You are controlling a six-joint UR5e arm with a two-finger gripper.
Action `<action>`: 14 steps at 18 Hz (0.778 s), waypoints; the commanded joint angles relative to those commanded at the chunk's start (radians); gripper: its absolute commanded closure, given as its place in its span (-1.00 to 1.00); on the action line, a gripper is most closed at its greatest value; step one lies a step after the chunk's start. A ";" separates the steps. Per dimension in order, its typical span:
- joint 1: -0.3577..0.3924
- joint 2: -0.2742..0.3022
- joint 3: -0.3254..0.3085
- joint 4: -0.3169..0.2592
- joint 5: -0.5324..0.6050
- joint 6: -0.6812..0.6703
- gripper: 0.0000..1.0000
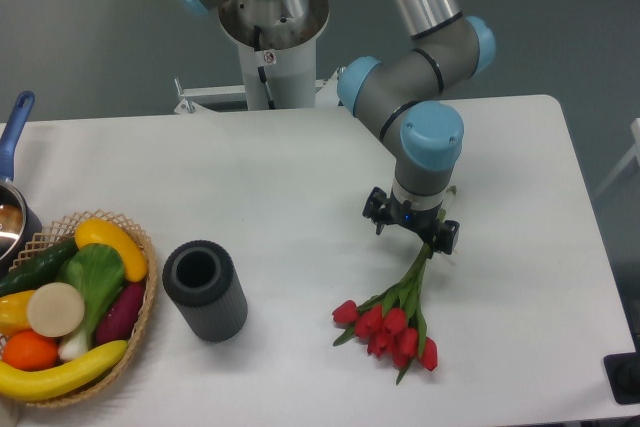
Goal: Pick up the flowers from the table
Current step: 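Lower the gripper onto the tulip stems and close it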
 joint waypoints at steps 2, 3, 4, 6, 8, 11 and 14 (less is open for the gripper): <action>-0.002 -0.009 0.031 0.000 0.000 -0.012 -1.00; -0.003 -0.011 0.041 0.000 0.000 -0.014 -1.00; -0.003 -0.015 0.043 0.000 0.000 -0.014 -1.00; -0.003 -0.017 0.042 0.000 0.000 -0.017 -1.00; -0.003 -0.017 0.043 0.000 0.000 -0.017 -1.00; -0.005 -0.037 0.051 0.002 0.000 -0.035 -0.97; -0.012 -0.051 0.063 0.000 0.000 -0.072 0.02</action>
